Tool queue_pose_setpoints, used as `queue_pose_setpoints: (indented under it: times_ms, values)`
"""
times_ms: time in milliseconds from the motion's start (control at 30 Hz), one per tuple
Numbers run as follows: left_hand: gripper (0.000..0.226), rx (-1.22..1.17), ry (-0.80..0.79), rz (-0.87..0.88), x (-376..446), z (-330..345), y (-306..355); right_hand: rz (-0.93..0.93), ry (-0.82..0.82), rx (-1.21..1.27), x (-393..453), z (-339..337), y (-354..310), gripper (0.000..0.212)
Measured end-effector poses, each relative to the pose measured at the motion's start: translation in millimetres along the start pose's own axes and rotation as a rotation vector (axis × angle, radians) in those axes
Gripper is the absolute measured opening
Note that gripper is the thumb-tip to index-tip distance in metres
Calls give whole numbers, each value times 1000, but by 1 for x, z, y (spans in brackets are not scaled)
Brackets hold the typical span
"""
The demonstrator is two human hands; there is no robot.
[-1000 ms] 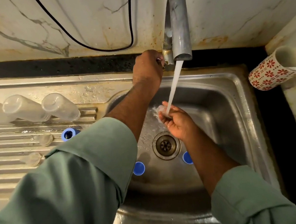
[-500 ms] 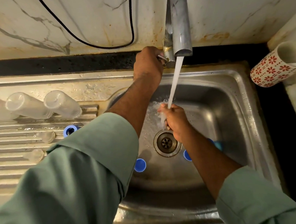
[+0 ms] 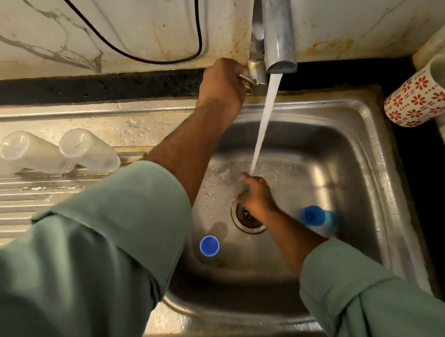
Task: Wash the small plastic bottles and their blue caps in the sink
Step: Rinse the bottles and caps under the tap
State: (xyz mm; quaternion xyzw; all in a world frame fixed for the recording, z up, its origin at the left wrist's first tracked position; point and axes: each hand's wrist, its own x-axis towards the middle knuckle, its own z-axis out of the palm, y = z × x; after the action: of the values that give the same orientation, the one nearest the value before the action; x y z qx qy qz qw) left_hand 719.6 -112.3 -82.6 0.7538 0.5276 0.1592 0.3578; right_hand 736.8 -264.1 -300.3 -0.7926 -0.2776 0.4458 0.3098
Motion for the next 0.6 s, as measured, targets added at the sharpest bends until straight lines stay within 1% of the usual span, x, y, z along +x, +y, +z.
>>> queue_pose_setpoints:
  times_ms: [33, 67, 133, 167, 233, 267, 300, 333, 400, 433, 467, 533, 600]
  values:
    - [17, -4, -1, 5, -1, 0, -2, -41, -18, -28, 0, 6, -1, 70]
    - [15, -5, -2, 7, -1, 1, -2, -90, -32, -46, 5, 12, -2, 75]
    - [22, 15, -3, 6, 0, 1, -2, -177, -79, -81, 14, 23, -12, 76]
    - [26, 22, -6, 1, 1, 2, -3, -192, -95, -138, 20, 26, -18, 71]
    - [34, 31, -6, -16, 2, 2, -2, -181, -81, -314, 31, 31, -27, 49]
    - [39, 40, -10, -19, 2, 2, -2, -160, -49, -352, 34, 30, -28, 38]
    - [42, 45, -10, -19, 2, 2, -2, -126, -8, -313, 36, 28, -29, 30]
    - [42, 43, -8, -16, 3, 2, -3, -81, 53, -222, 36, 24, -27, 25]
    - [33, 23, -2, -17, 3, 2, -3, 34, 177, 102, 28, 14, -23, 14]
    - [23, 5, 10, -24, 3, 3, -2, 38, 225, 227, 23, 6, -20, 20]
    - [14, -12, 20, -34, 1, 4, -1, 13, 229, 294, 18, -2, -18, 27]
    - [16, -28, 34, -56, -1, 6, 1, -36, 197, 277, 10, -14, -14, 31]
    - [20, -39, 42, -54, -5, 5, 4, -43, 203, 251, 6, -19, -12, 30]
